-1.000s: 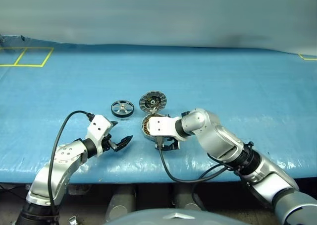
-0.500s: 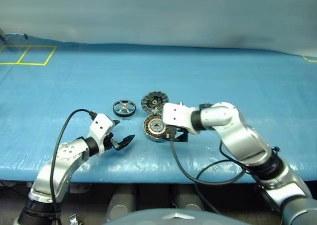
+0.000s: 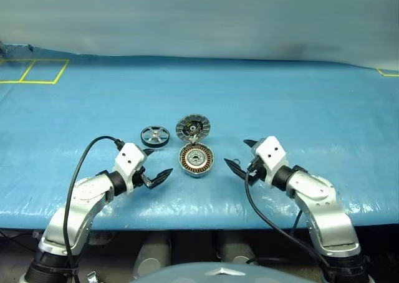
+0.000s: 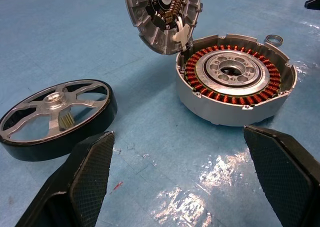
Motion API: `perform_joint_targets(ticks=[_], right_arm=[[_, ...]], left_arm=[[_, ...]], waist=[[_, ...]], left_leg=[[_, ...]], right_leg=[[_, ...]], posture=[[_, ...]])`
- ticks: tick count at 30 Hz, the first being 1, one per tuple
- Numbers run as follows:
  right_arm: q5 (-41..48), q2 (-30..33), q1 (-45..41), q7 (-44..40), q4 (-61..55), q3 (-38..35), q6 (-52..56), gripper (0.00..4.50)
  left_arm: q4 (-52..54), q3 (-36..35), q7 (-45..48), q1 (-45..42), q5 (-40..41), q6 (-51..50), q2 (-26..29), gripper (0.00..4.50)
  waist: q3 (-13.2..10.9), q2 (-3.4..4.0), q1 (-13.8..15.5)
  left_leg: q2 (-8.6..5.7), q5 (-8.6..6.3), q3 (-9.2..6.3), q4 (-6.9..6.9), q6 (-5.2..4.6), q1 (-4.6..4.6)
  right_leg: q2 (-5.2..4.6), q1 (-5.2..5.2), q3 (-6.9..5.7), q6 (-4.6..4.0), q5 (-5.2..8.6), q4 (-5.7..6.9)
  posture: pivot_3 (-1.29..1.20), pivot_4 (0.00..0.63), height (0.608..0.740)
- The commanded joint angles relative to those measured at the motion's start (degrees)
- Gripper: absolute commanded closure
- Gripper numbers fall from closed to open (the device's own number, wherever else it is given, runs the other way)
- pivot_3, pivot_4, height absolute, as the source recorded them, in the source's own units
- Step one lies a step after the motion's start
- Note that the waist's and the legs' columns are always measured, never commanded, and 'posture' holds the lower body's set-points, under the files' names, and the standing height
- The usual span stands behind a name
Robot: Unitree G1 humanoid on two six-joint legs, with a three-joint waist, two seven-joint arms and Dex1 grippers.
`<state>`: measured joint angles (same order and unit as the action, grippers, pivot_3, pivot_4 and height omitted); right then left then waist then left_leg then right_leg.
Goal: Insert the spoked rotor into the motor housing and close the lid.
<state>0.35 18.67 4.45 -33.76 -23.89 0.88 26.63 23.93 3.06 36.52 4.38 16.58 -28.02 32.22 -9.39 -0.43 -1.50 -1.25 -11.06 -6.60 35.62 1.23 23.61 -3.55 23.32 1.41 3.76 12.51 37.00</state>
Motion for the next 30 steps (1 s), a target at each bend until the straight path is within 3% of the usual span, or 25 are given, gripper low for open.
perform_joint_targets(ticks=[1,14,17,26,30], right_arm=[[-0.6,-2.9,-0.3,5.7,3.9,0.3,-5.8,0.17],[-0.6,-4.7,2.9,10.4,12.2,2.5,-10.5,0.17],[-0.8,-4.3,4.4,10.5,12.0,3.5,-9.8,0.75],[1.3,-5.5,3.9,11.3,9.7,5.2,-5.9,3.69],[2.1,-5.3,3.0,11.3,8.4,5.5,-4.2,3.69]], left_arm=[[1.0,0.1,0.7,-0.3,-0.1,1.4,0.1,0.0],[2.0,0.2,1.2,0.8,-0.7,2.1,0.4,0.0],[1.9,0.2,1.2,0.7,-0.8,2.0,0.4,0.0],[1.2,0.9,1.2,0.2,-1.1,2.0,-0.1,0.0],[1.2,1.0,1.1,0.1,-1.0,2.0,-0.1,0.0]], waist=[[0.0,0.01,0.0],[0.0,0.01,0.0],[0.0,0.01,0.0],[0.1,0.0,0.1],[0.1,-0.01,0.1]], left_leg=[[0.0,0.0,0.02,-0.01,0.0,0.01],[0.0,0.0,0.0,-0.04,0.0,0.0],[0.0,0.0,0.0,-0.04,0.0,-0.04],[0.0,0.0,-0.02,0.0,0.0,-0.07],[0.01,0.0,-0.03,0.0,0.0,-0.08]], right_leg=[[0.0,0.02,0.02,0.0,0.0,0.0],[0.0,0.01,0.01,-0.02,0.0,-0.01],[0.0,-0.04,0.01,-0.02,0.01,-0.02],[0.0,-0.1,0.01,-0.02,0.01,-0.03],[0.0,-0.1,0.01,-0.02,0.01,-0.02]], posture=[[0.0,0.15,0.74],[0.0,0.15,0.74],[0.0,0.15,0.74],[0.0,0.15,0.74],[0.0,0.15,0.74]])
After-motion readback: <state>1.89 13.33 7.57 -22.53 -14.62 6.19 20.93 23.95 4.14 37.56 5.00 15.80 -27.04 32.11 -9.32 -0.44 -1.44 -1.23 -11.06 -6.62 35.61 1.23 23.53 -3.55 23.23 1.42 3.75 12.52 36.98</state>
